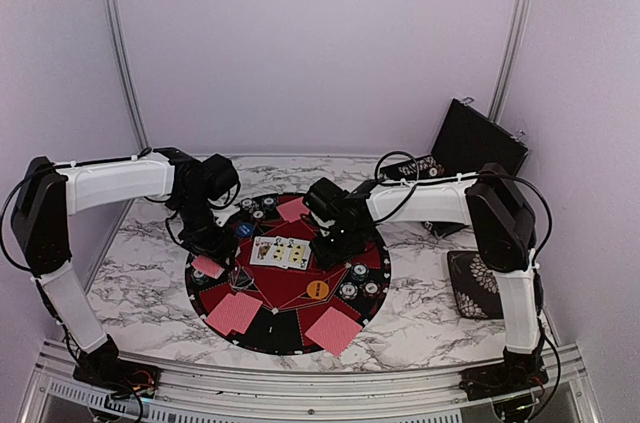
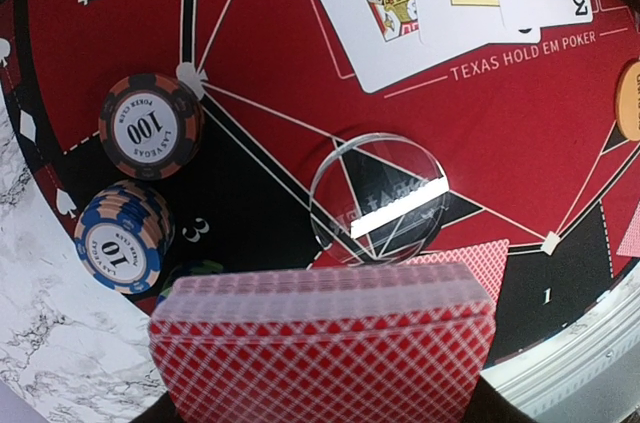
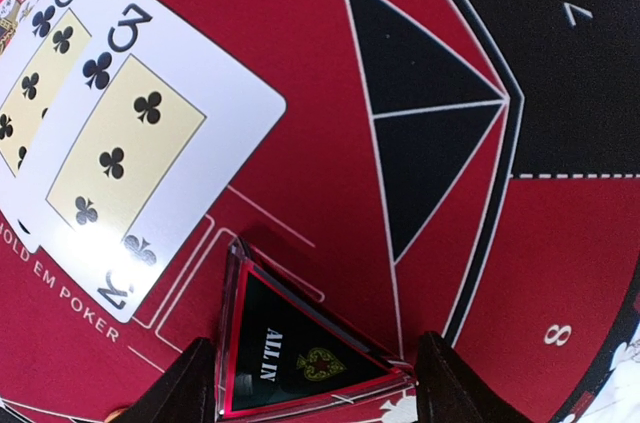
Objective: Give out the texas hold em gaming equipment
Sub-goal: Place the all-in button in the small blind area.
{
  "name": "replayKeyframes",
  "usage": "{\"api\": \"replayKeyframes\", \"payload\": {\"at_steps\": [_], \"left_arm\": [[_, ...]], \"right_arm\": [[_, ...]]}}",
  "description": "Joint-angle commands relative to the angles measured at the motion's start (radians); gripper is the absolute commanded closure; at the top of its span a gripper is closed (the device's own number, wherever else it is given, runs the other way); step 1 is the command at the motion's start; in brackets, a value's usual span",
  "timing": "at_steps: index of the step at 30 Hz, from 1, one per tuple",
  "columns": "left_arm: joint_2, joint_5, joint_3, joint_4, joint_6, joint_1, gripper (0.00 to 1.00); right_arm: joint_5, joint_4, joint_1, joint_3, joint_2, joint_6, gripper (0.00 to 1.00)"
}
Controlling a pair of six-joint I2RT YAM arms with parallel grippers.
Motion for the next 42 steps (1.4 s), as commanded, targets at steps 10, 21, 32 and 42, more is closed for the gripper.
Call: {"api": "replayKeyframes", "payload": {"at_steps": [10,21,32,42], "left_arm": [[-0.045,-0.006,-0.014,-0.002,-0.001,0.010,0.55],[-0.046,0.001,-0.017,0.004,0.001,0.010,0.55],[-0.046,0.005,-0.017,0.005,0.003,0.010,0.55],[-0.045,0.007,-0.017,0.006,0.005,0.011,0.55]], "right_arm": [[0.042,-0.031,-0.003,0.072,-0.041,-0.021,0.46],[0.057,-0.041,-0.013,0.165,-0.007,-0.042,0.46],[0.070,-0.062,-0.030,0.411,0.133,-0.082,0.46],[0.070,-0.058,-0.046,0.643,0.293,-0.059,0.48]]}}
